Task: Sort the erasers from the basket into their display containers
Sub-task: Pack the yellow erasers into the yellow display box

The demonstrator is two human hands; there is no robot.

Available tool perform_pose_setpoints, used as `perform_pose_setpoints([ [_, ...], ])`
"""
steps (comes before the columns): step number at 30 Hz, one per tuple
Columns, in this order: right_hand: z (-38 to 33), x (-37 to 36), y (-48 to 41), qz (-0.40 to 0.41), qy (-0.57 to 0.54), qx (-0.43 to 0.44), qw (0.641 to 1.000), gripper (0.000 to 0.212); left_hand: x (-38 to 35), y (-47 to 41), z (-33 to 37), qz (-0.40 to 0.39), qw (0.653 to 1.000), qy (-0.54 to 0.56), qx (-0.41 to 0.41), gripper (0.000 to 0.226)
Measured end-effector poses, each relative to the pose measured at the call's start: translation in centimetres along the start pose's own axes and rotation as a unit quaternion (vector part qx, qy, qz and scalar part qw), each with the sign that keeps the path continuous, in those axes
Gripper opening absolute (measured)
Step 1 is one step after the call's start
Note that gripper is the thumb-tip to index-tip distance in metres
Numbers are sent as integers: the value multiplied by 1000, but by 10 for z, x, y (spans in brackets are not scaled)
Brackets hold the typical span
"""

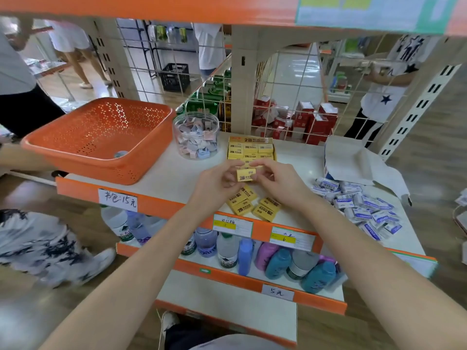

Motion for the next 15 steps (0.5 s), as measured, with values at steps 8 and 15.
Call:
perform_pose_setpoints([
  [8,3,3,-1,14,-17,-8,1000,30,1,-11,-4,25,998,-44,-31,34],
  [15,9,-5,-3,-132,67,-1,989,44,15,-9,-23,78,995,-61,20,31],
])
Point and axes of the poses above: each hand's wrist, its own y-axis away from the middle knuckle, its own x-axis out of the back of the hand, z = x × y, the point moved 3 cm from there along -y, towards the middle knuckle, and after that the axes turned 6 degrees about -z, right-handed, at the moved point
